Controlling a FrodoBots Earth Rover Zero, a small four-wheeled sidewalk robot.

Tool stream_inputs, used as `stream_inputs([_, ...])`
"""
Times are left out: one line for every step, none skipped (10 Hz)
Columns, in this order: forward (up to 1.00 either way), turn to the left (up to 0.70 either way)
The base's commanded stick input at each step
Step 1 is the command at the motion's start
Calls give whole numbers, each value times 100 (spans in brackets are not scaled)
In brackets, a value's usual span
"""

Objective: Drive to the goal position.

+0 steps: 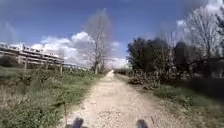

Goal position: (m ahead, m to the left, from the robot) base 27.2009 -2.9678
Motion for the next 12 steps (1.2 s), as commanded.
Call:
stream_inputs([70,0])
stream_inputs([70,0])
stream_inputs([70,0])
stream_inputs([70,0])
stream_inputs([70,0])
stream_inputs([70,0])
stream_inputs([70,0])
stream_inputs([70,0])
stream_inputs([70,0])
stream_inputs([70,0])
stream_inputs([70,0])
stream_inputs([70,0])
